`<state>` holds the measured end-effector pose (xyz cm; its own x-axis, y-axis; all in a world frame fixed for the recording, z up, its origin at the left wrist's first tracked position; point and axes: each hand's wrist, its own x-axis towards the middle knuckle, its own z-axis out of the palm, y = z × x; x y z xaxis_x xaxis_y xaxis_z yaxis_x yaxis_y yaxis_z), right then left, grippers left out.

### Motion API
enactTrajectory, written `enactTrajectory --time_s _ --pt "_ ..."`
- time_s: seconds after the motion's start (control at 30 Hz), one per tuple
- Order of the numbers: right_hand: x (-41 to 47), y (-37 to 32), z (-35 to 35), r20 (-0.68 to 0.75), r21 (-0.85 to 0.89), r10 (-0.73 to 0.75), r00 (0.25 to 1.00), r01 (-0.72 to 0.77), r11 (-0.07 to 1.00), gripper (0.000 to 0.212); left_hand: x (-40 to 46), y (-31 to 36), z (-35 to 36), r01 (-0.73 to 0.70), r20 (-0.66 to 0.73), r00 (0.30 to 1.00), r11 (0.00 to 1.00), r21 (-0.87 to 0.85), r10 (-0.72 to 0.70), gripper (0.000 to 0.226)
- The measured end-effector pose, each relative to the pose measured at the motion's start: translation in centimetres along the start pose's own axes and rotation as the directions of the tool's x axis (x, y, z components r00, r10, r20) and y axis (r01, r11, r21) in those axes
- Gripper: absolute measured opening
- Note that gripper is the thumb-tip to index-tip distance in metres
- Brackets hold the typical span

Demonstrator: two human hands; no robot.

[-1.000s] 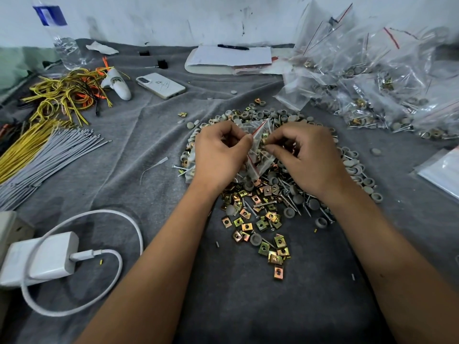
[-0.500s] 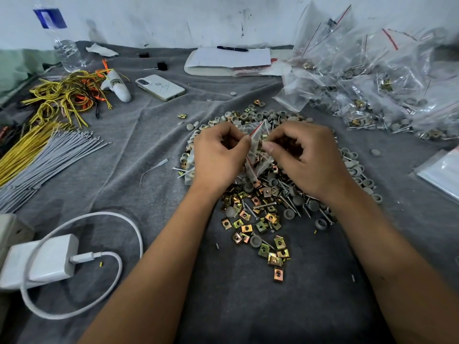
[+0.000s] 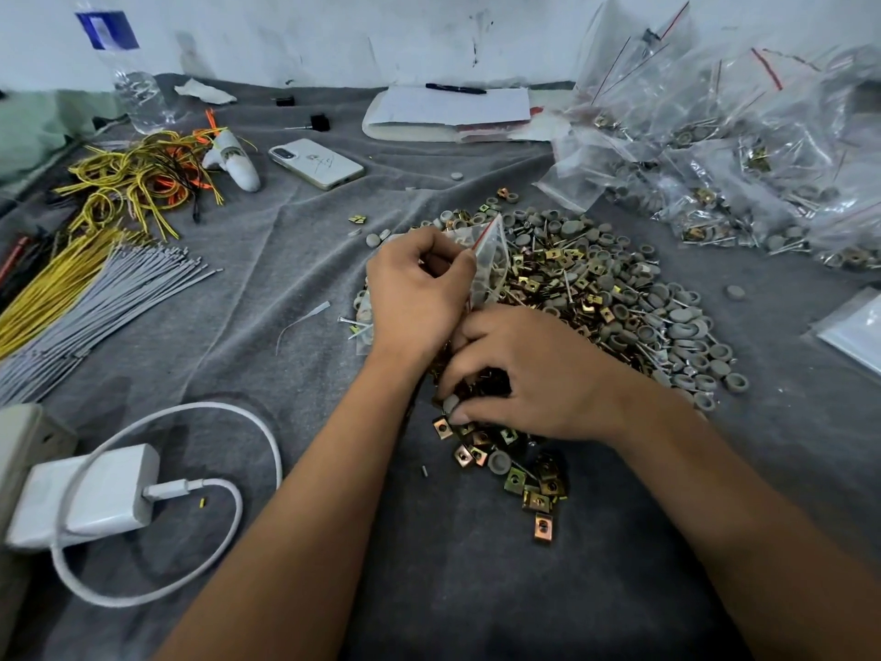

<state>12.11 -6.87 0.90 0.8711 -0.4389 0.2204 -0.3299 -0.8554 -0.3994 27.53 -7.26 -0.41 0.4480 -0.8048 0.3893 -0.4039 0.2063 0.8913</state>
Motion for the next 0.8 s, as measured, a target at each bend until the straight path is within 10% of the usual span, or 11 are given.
enactTrajectory --time_s 0.33,0.63,0.8 --pt "-0.5 1.7 -1.5 -0.616 0.036 0.175 0.768 -0.195 0.980 0.024 -0.1 0.4 -0.2 0.018 0.064 0.998 0.998 -0.057 -0.015 0.013" --pt "-1.3 2.4 -2.7 -0.615 0.172 0.237 0.752 -0.165 0.971 0.019 -0.2 0.5 -0.2 0.034 0.056 0.998 0.998 -0.044 -0.031 0.014" --pt "-1.4 1.4 -2.9 -0.116 0.296 0.123 0.986 -0.084 0.952 0.013 -0.1 0.4 -0.2 0.041 0.033 0.999 0.999 -0.028 -0.040 0.017"
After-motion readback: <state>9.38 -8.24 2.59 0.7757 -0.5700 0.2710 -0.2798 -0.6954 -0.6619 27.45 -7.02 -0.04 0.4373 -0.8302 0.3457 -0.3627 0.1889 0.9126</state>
